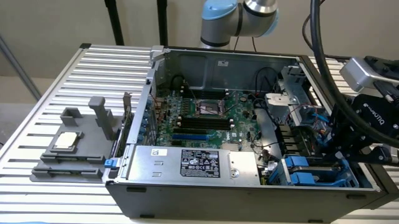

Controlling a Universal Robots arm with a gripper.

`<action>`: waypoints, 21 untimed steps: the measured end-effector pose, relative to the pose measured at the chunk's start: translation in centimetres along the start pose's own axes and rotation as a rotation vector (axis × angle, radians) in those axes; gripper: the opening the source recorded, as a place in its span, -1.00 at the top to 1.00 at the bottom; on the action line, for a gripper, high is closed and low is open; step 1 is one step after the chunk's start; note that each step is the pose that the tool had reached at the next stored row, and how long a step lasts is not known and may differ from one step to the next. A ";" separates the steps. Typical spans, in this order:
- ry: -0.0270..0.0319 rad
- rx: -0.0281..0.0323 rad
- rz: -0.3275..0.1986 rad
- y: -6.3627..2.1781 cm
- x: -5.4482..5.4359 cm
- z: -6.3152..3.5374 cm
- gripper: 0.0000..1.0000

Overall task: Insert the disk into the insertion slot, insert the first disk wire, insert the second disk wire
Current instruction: 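Insert the first disk wire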

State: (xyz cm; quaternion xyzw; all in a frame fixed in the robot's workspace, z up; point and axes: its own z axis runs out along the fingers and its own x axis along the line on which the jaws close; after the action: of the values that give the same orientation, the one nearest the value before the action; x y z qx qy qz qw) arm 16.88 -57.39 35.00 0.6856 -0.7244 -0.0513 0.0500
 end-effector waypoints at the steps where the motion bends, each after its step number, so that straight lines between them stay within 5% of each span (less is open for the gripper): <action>1: -0.0001 0.0000 0.000 0.11 0.0 -0.37 0.51; 21: 0.0004 0.0001 0.000 3.38 0.2 -3.44 0.51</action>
State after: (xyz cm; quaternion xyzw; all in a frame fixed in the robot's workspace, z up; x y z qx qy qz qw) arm 14.02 -57.39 38.89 0.6856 -0.7245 -0.0511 0.0502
